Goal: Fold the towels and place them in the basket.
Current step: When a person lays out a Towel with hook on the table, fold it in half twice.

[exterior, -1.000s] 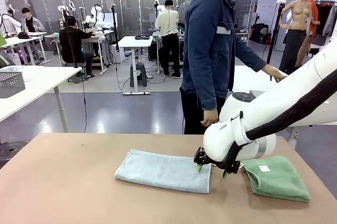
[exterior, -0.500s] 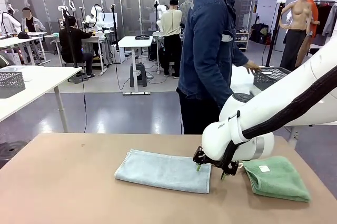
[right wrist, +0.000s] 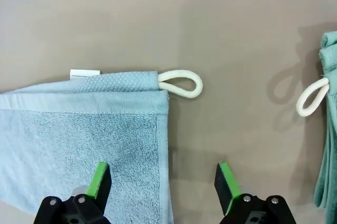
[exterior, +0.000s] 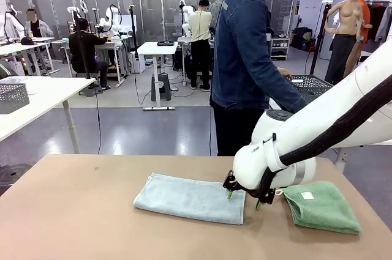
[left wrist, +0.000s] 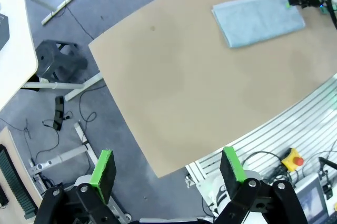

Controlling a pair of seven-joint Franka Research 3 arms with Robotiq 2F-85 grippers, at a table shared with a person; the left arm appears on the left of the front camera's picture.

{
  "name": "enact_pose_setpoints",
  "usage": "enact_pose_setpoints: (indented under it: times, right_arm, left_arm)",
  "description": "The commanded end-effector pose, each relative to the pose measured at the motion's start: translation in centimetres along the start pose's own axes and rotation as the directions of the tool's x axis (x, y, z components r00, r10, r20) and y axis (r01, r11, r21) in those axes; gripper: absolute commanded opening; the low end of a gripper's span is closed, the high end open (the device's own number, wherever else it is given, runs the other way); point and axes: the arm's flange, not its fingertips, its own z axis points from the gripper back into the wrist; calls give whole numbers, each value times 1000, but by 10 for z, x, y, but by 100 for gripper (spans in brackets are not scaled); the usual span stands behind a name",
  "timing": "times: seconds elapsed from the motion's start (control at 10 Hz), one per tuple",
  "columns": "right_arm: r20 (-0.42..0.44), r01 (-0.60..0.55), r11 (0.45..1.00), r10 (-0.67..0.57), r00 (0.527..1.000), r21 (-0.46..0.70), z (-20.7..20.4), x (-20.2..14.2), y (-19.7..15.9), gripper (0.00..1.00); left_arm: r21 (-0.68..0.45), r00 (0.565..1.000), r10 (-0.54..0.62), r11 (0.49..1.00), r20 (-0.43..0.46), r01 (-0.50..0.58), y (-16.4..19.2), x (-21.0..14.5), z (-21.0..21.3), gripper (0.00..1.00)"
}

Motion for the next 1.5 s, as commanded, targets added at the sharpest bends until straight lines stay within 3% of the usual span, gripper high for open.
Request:
enact_pose_setpoints:
  times: [0.0, 0.4, 1.0, 1.1, 1.2, 1.4]
  right_arm:
    - [23, 17, 997, -16, 1000, -79, -2, 0, 22, 100]
    - [-44, -34, 989, 28, 999, -146, 5, 10, 40, 100]
    - [-119, -64, 982, 43, 992, -180, -17, 14, 47, 100]
    - [-116, -69, 983, 49, 992, -173, -19, 13, 46, 83]
    - [-110, -69, 984, 52, 993, -166, -20, 12, 45, 42]
    - [-104, -63, 986, 47, 993, -156, -21, 11, 43, 0]
  left_arm:
    - [5, 1000, 0, 1000, 1, 0, 0, 0, 1, 100]
    - [5, 1000, 0, 1000, 1, 0, 0, 0, 1, 100]
    - [5, 1000, 0, 1000, 1, 0, 0, 0, 1, 100]
    - [5, 1000, 0, 1000, 1, 0, 0, 0, 1, 100]
    - [5, 1000, 0, 1000, 1, 0, 0, 0, 1, 100]
    - [5, 1000, 0, 1000, 1, 0, 0, 0, 1, 100]
